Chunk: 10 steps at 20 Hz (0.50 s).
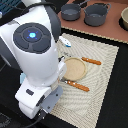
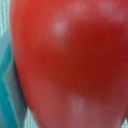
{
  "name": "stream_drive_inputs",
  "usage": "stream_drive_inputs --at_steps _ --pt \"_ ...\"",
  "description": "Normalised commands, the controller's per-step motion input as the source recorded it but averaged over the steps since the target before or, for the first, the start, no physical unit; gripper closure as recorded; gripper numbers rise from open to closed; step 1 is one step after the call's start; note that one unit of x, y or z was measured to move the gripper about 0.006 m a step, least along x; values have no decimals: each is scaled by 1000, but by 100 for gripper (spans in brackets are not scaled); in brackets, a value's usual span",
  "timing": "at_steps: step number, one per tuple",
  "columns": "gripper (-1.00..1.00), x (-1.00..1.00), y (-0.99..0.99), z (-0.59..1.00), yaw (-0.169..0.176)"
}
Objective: Interact with the objects in diverse but meaningful ways.
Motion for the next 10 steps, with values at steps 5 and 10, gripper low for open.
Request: stream_drive_inputs --at_steps 5,10 --pt "-100 -65 14 582 0" --pt "-100 -74 16 346 0"
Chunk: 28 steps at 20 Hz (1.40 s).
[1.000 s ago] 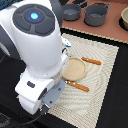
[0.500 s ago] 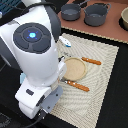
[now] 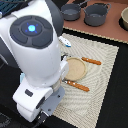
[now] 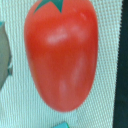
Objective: Interact with the objects in diverse but meaningful ways.
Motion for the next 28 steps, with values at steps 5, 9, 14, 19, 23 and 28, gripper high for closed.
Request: stream_drive_inputs --at_steps 5,9,14,19,23,28 --pt "-100 -116 231 483 -11" --pt "-100 -256 599 454 -3" --pt "-100 -127 449 322 0" --pt "-100 -78 382 285 -6" --pt "-100 -209 681 350 -39" --pt "-100 -285 741 354 -26"
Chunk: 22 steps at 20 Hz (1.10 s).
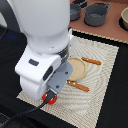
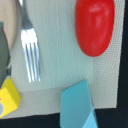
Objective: Interact with the objects in diverse but meaningful ways.
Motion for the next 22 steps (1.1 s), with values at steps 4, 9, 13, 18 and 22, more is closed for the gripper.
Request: stream_drive_inputs --at_steps 4,9,13,18,22 --pt "-100 -159 546 204 -27" --pt "-100 -93 497 91 -4" --pt "-100 -264 860 79 -1" --pt "-100 -353 951 14 -3" --pt "-100 -408 974 1 -8"
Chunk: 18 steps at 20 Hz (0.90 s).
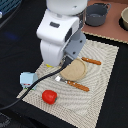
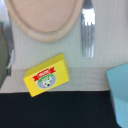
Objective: Interact with the objects in diverse but meaningful ways.
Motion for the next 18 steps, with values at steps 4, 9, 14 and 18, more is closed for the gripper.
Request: stream_drive_inputs --at_steps 4,9,14,18 --pt "-100 -440 936 0 -18" --pt "-100 -501 755 -171 -68" --pt "-100 -501 591 -289 -106" --pt "-100 -634 516 -237 -89"
